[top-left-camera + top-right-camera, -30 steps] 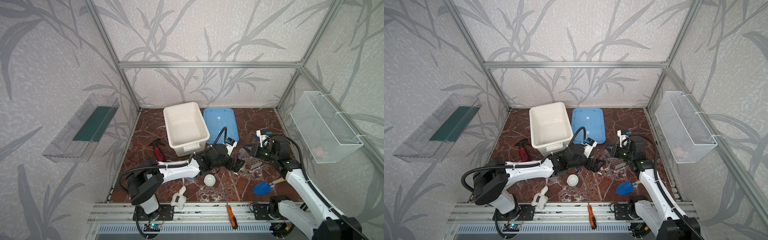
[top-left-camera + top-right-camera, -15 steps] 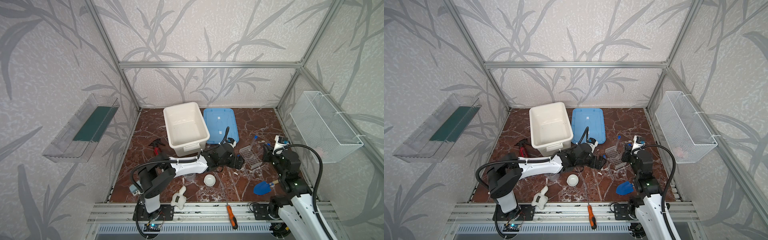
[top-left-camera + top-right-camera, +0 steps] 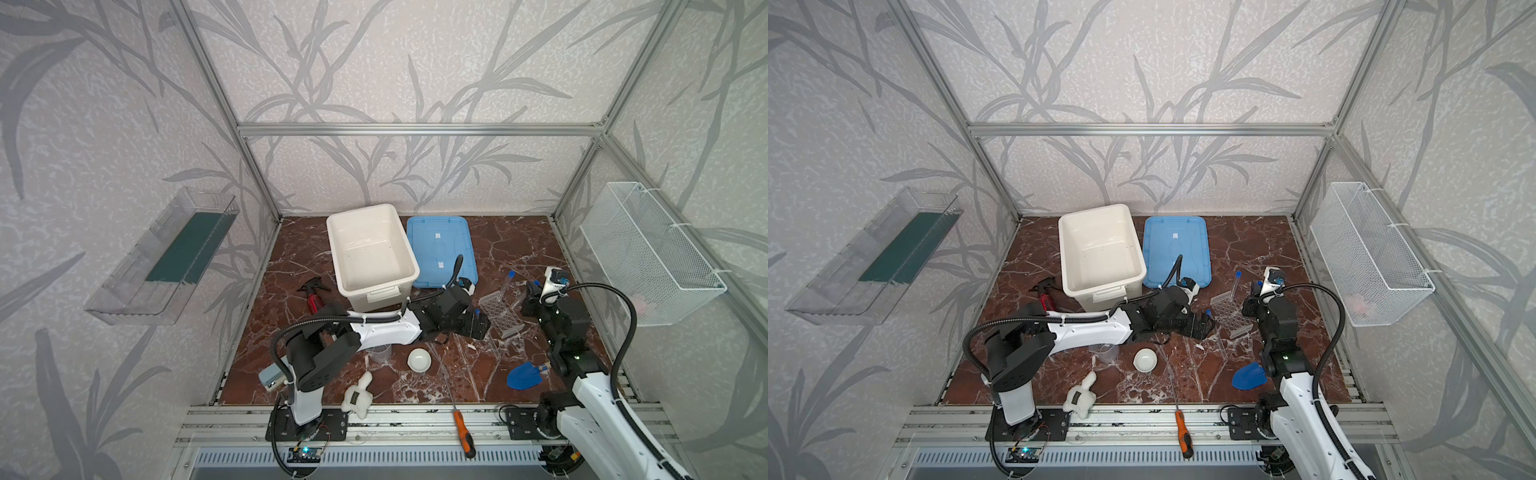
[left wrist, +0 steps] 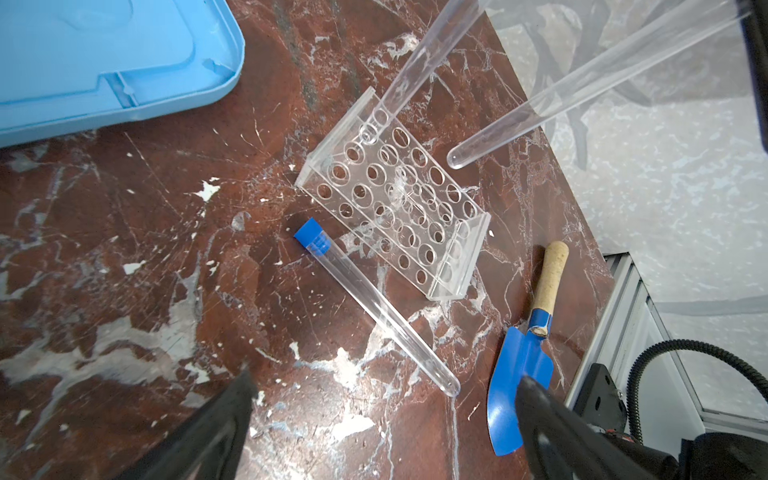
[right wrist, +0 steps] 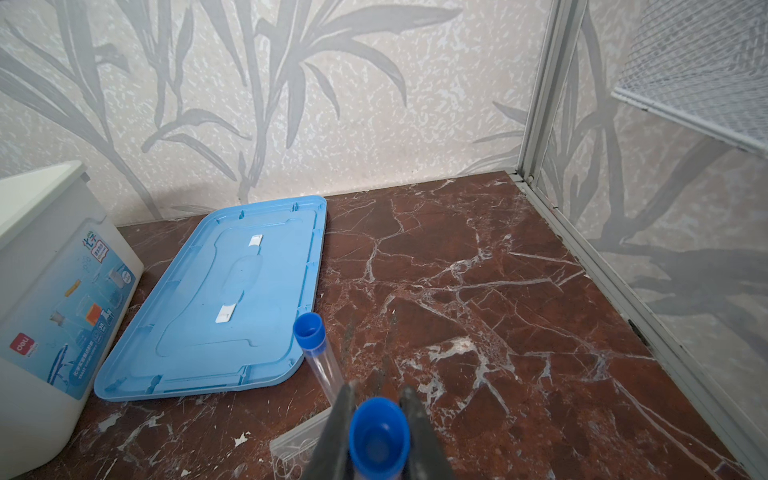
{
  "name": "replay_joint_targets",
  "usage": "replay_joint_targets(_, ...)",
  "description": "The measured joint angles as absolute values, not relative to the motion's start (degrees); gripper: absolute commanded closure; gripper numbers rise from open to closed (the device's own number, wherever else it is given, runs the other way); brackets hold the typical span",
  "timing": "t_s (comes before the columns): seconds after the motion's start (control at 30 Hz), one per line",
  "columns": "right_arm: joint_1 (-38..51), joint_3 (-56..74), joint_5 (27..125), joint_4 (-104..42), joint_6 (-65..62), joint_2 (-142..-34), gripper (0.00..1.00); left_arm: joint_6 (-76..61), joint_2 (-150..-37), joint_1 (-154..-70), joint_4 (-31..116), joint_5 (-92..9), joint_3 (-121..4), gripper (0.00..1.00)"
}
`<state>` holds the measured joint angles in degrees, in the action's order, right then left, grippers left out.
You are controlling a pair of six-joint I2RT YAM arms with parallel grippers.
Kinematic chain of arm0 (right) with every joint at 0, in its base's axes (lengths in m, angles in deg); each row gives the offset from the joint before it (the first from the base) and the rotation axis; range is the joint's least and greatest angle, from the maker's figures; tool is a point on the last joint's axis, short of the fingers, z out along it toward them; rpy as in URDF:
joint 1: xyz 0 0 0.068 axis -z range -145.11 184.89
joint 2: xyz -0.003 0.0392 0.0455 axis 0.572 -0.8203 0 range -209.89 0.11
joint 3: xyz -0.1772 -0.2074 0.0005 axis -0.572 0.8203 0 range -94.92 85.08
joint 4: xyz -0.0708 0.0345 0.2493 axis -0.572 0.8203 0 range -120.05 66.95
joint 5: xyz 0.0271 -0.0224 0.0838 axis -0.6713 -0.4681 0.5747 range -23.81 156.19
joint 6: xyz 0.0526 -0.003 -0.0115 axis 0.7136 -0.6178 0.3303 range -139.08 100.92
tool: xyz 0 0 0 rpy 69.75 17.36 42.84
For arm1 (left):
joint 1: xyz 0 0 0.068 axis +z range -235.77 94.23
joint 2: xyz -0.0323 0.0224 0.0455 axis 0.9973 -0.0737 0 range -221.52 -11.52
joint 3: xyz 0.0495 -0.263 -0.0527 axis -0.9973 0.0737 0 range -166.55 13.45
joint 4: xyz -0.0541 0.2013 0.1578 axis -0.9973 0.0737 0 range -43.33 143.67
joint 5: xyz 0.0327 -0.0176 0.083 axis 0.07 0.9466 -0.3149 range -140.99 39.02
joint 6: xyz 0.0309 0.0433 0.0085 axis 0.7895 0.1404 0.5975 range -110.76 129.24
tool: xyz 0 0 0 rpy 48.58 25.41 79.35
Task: Organize the chemistry lab equipment
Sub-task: 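Carry the tube toward the rack with the right gripper while the left gripper draws back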
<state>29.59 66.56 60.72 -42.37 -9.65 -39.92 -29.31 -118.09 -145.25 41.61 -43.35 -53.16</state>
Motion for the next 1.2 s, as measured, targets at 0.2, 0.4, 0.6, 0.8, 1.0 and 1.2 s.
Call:
replay_joint_targets(0.2,29.59,68.53,61.16,-46.17,-10.61,-42.02,0.81,-29.31,-118.15,-145.28,41.96,-43.24,-53.16,0.01)
replay_joint_targets(0.4,29.59,68.81,62.38,-50.45,-11.11,-45.32,0.81,-29.31,-118.15,-145.28,41.96,-42.93,-53.16,0.01)
replay_joint_targets(0.6,29.59,68.81,63.21,-51.02,-11.73,-45.60,0.81,-29.33,-118.30,-145.28,41.96,-42.91,-53.16,0.01)
replay_joint_targets(0.8,29.59,68.94,63.65,-53.23,-13.76,-48.71,0.80,-29.33,-118.52,-145.28,41.96,-42.84,-53.16,0.01)
replay_joint_targets(1.0,29.59,68.96,64.98,-54.43,-15.51,-53.43,0.80,-29.35,-118.57,-145.28,41.92,-42.80,-53.16,0.01)
replay_joint_targets(1.2,29.59,69.75,64.94,-55.85,-15.94,-53.64,0.77,-29.33,-118.57,-145.28,41.85,-43.22,-53.16,0.01)
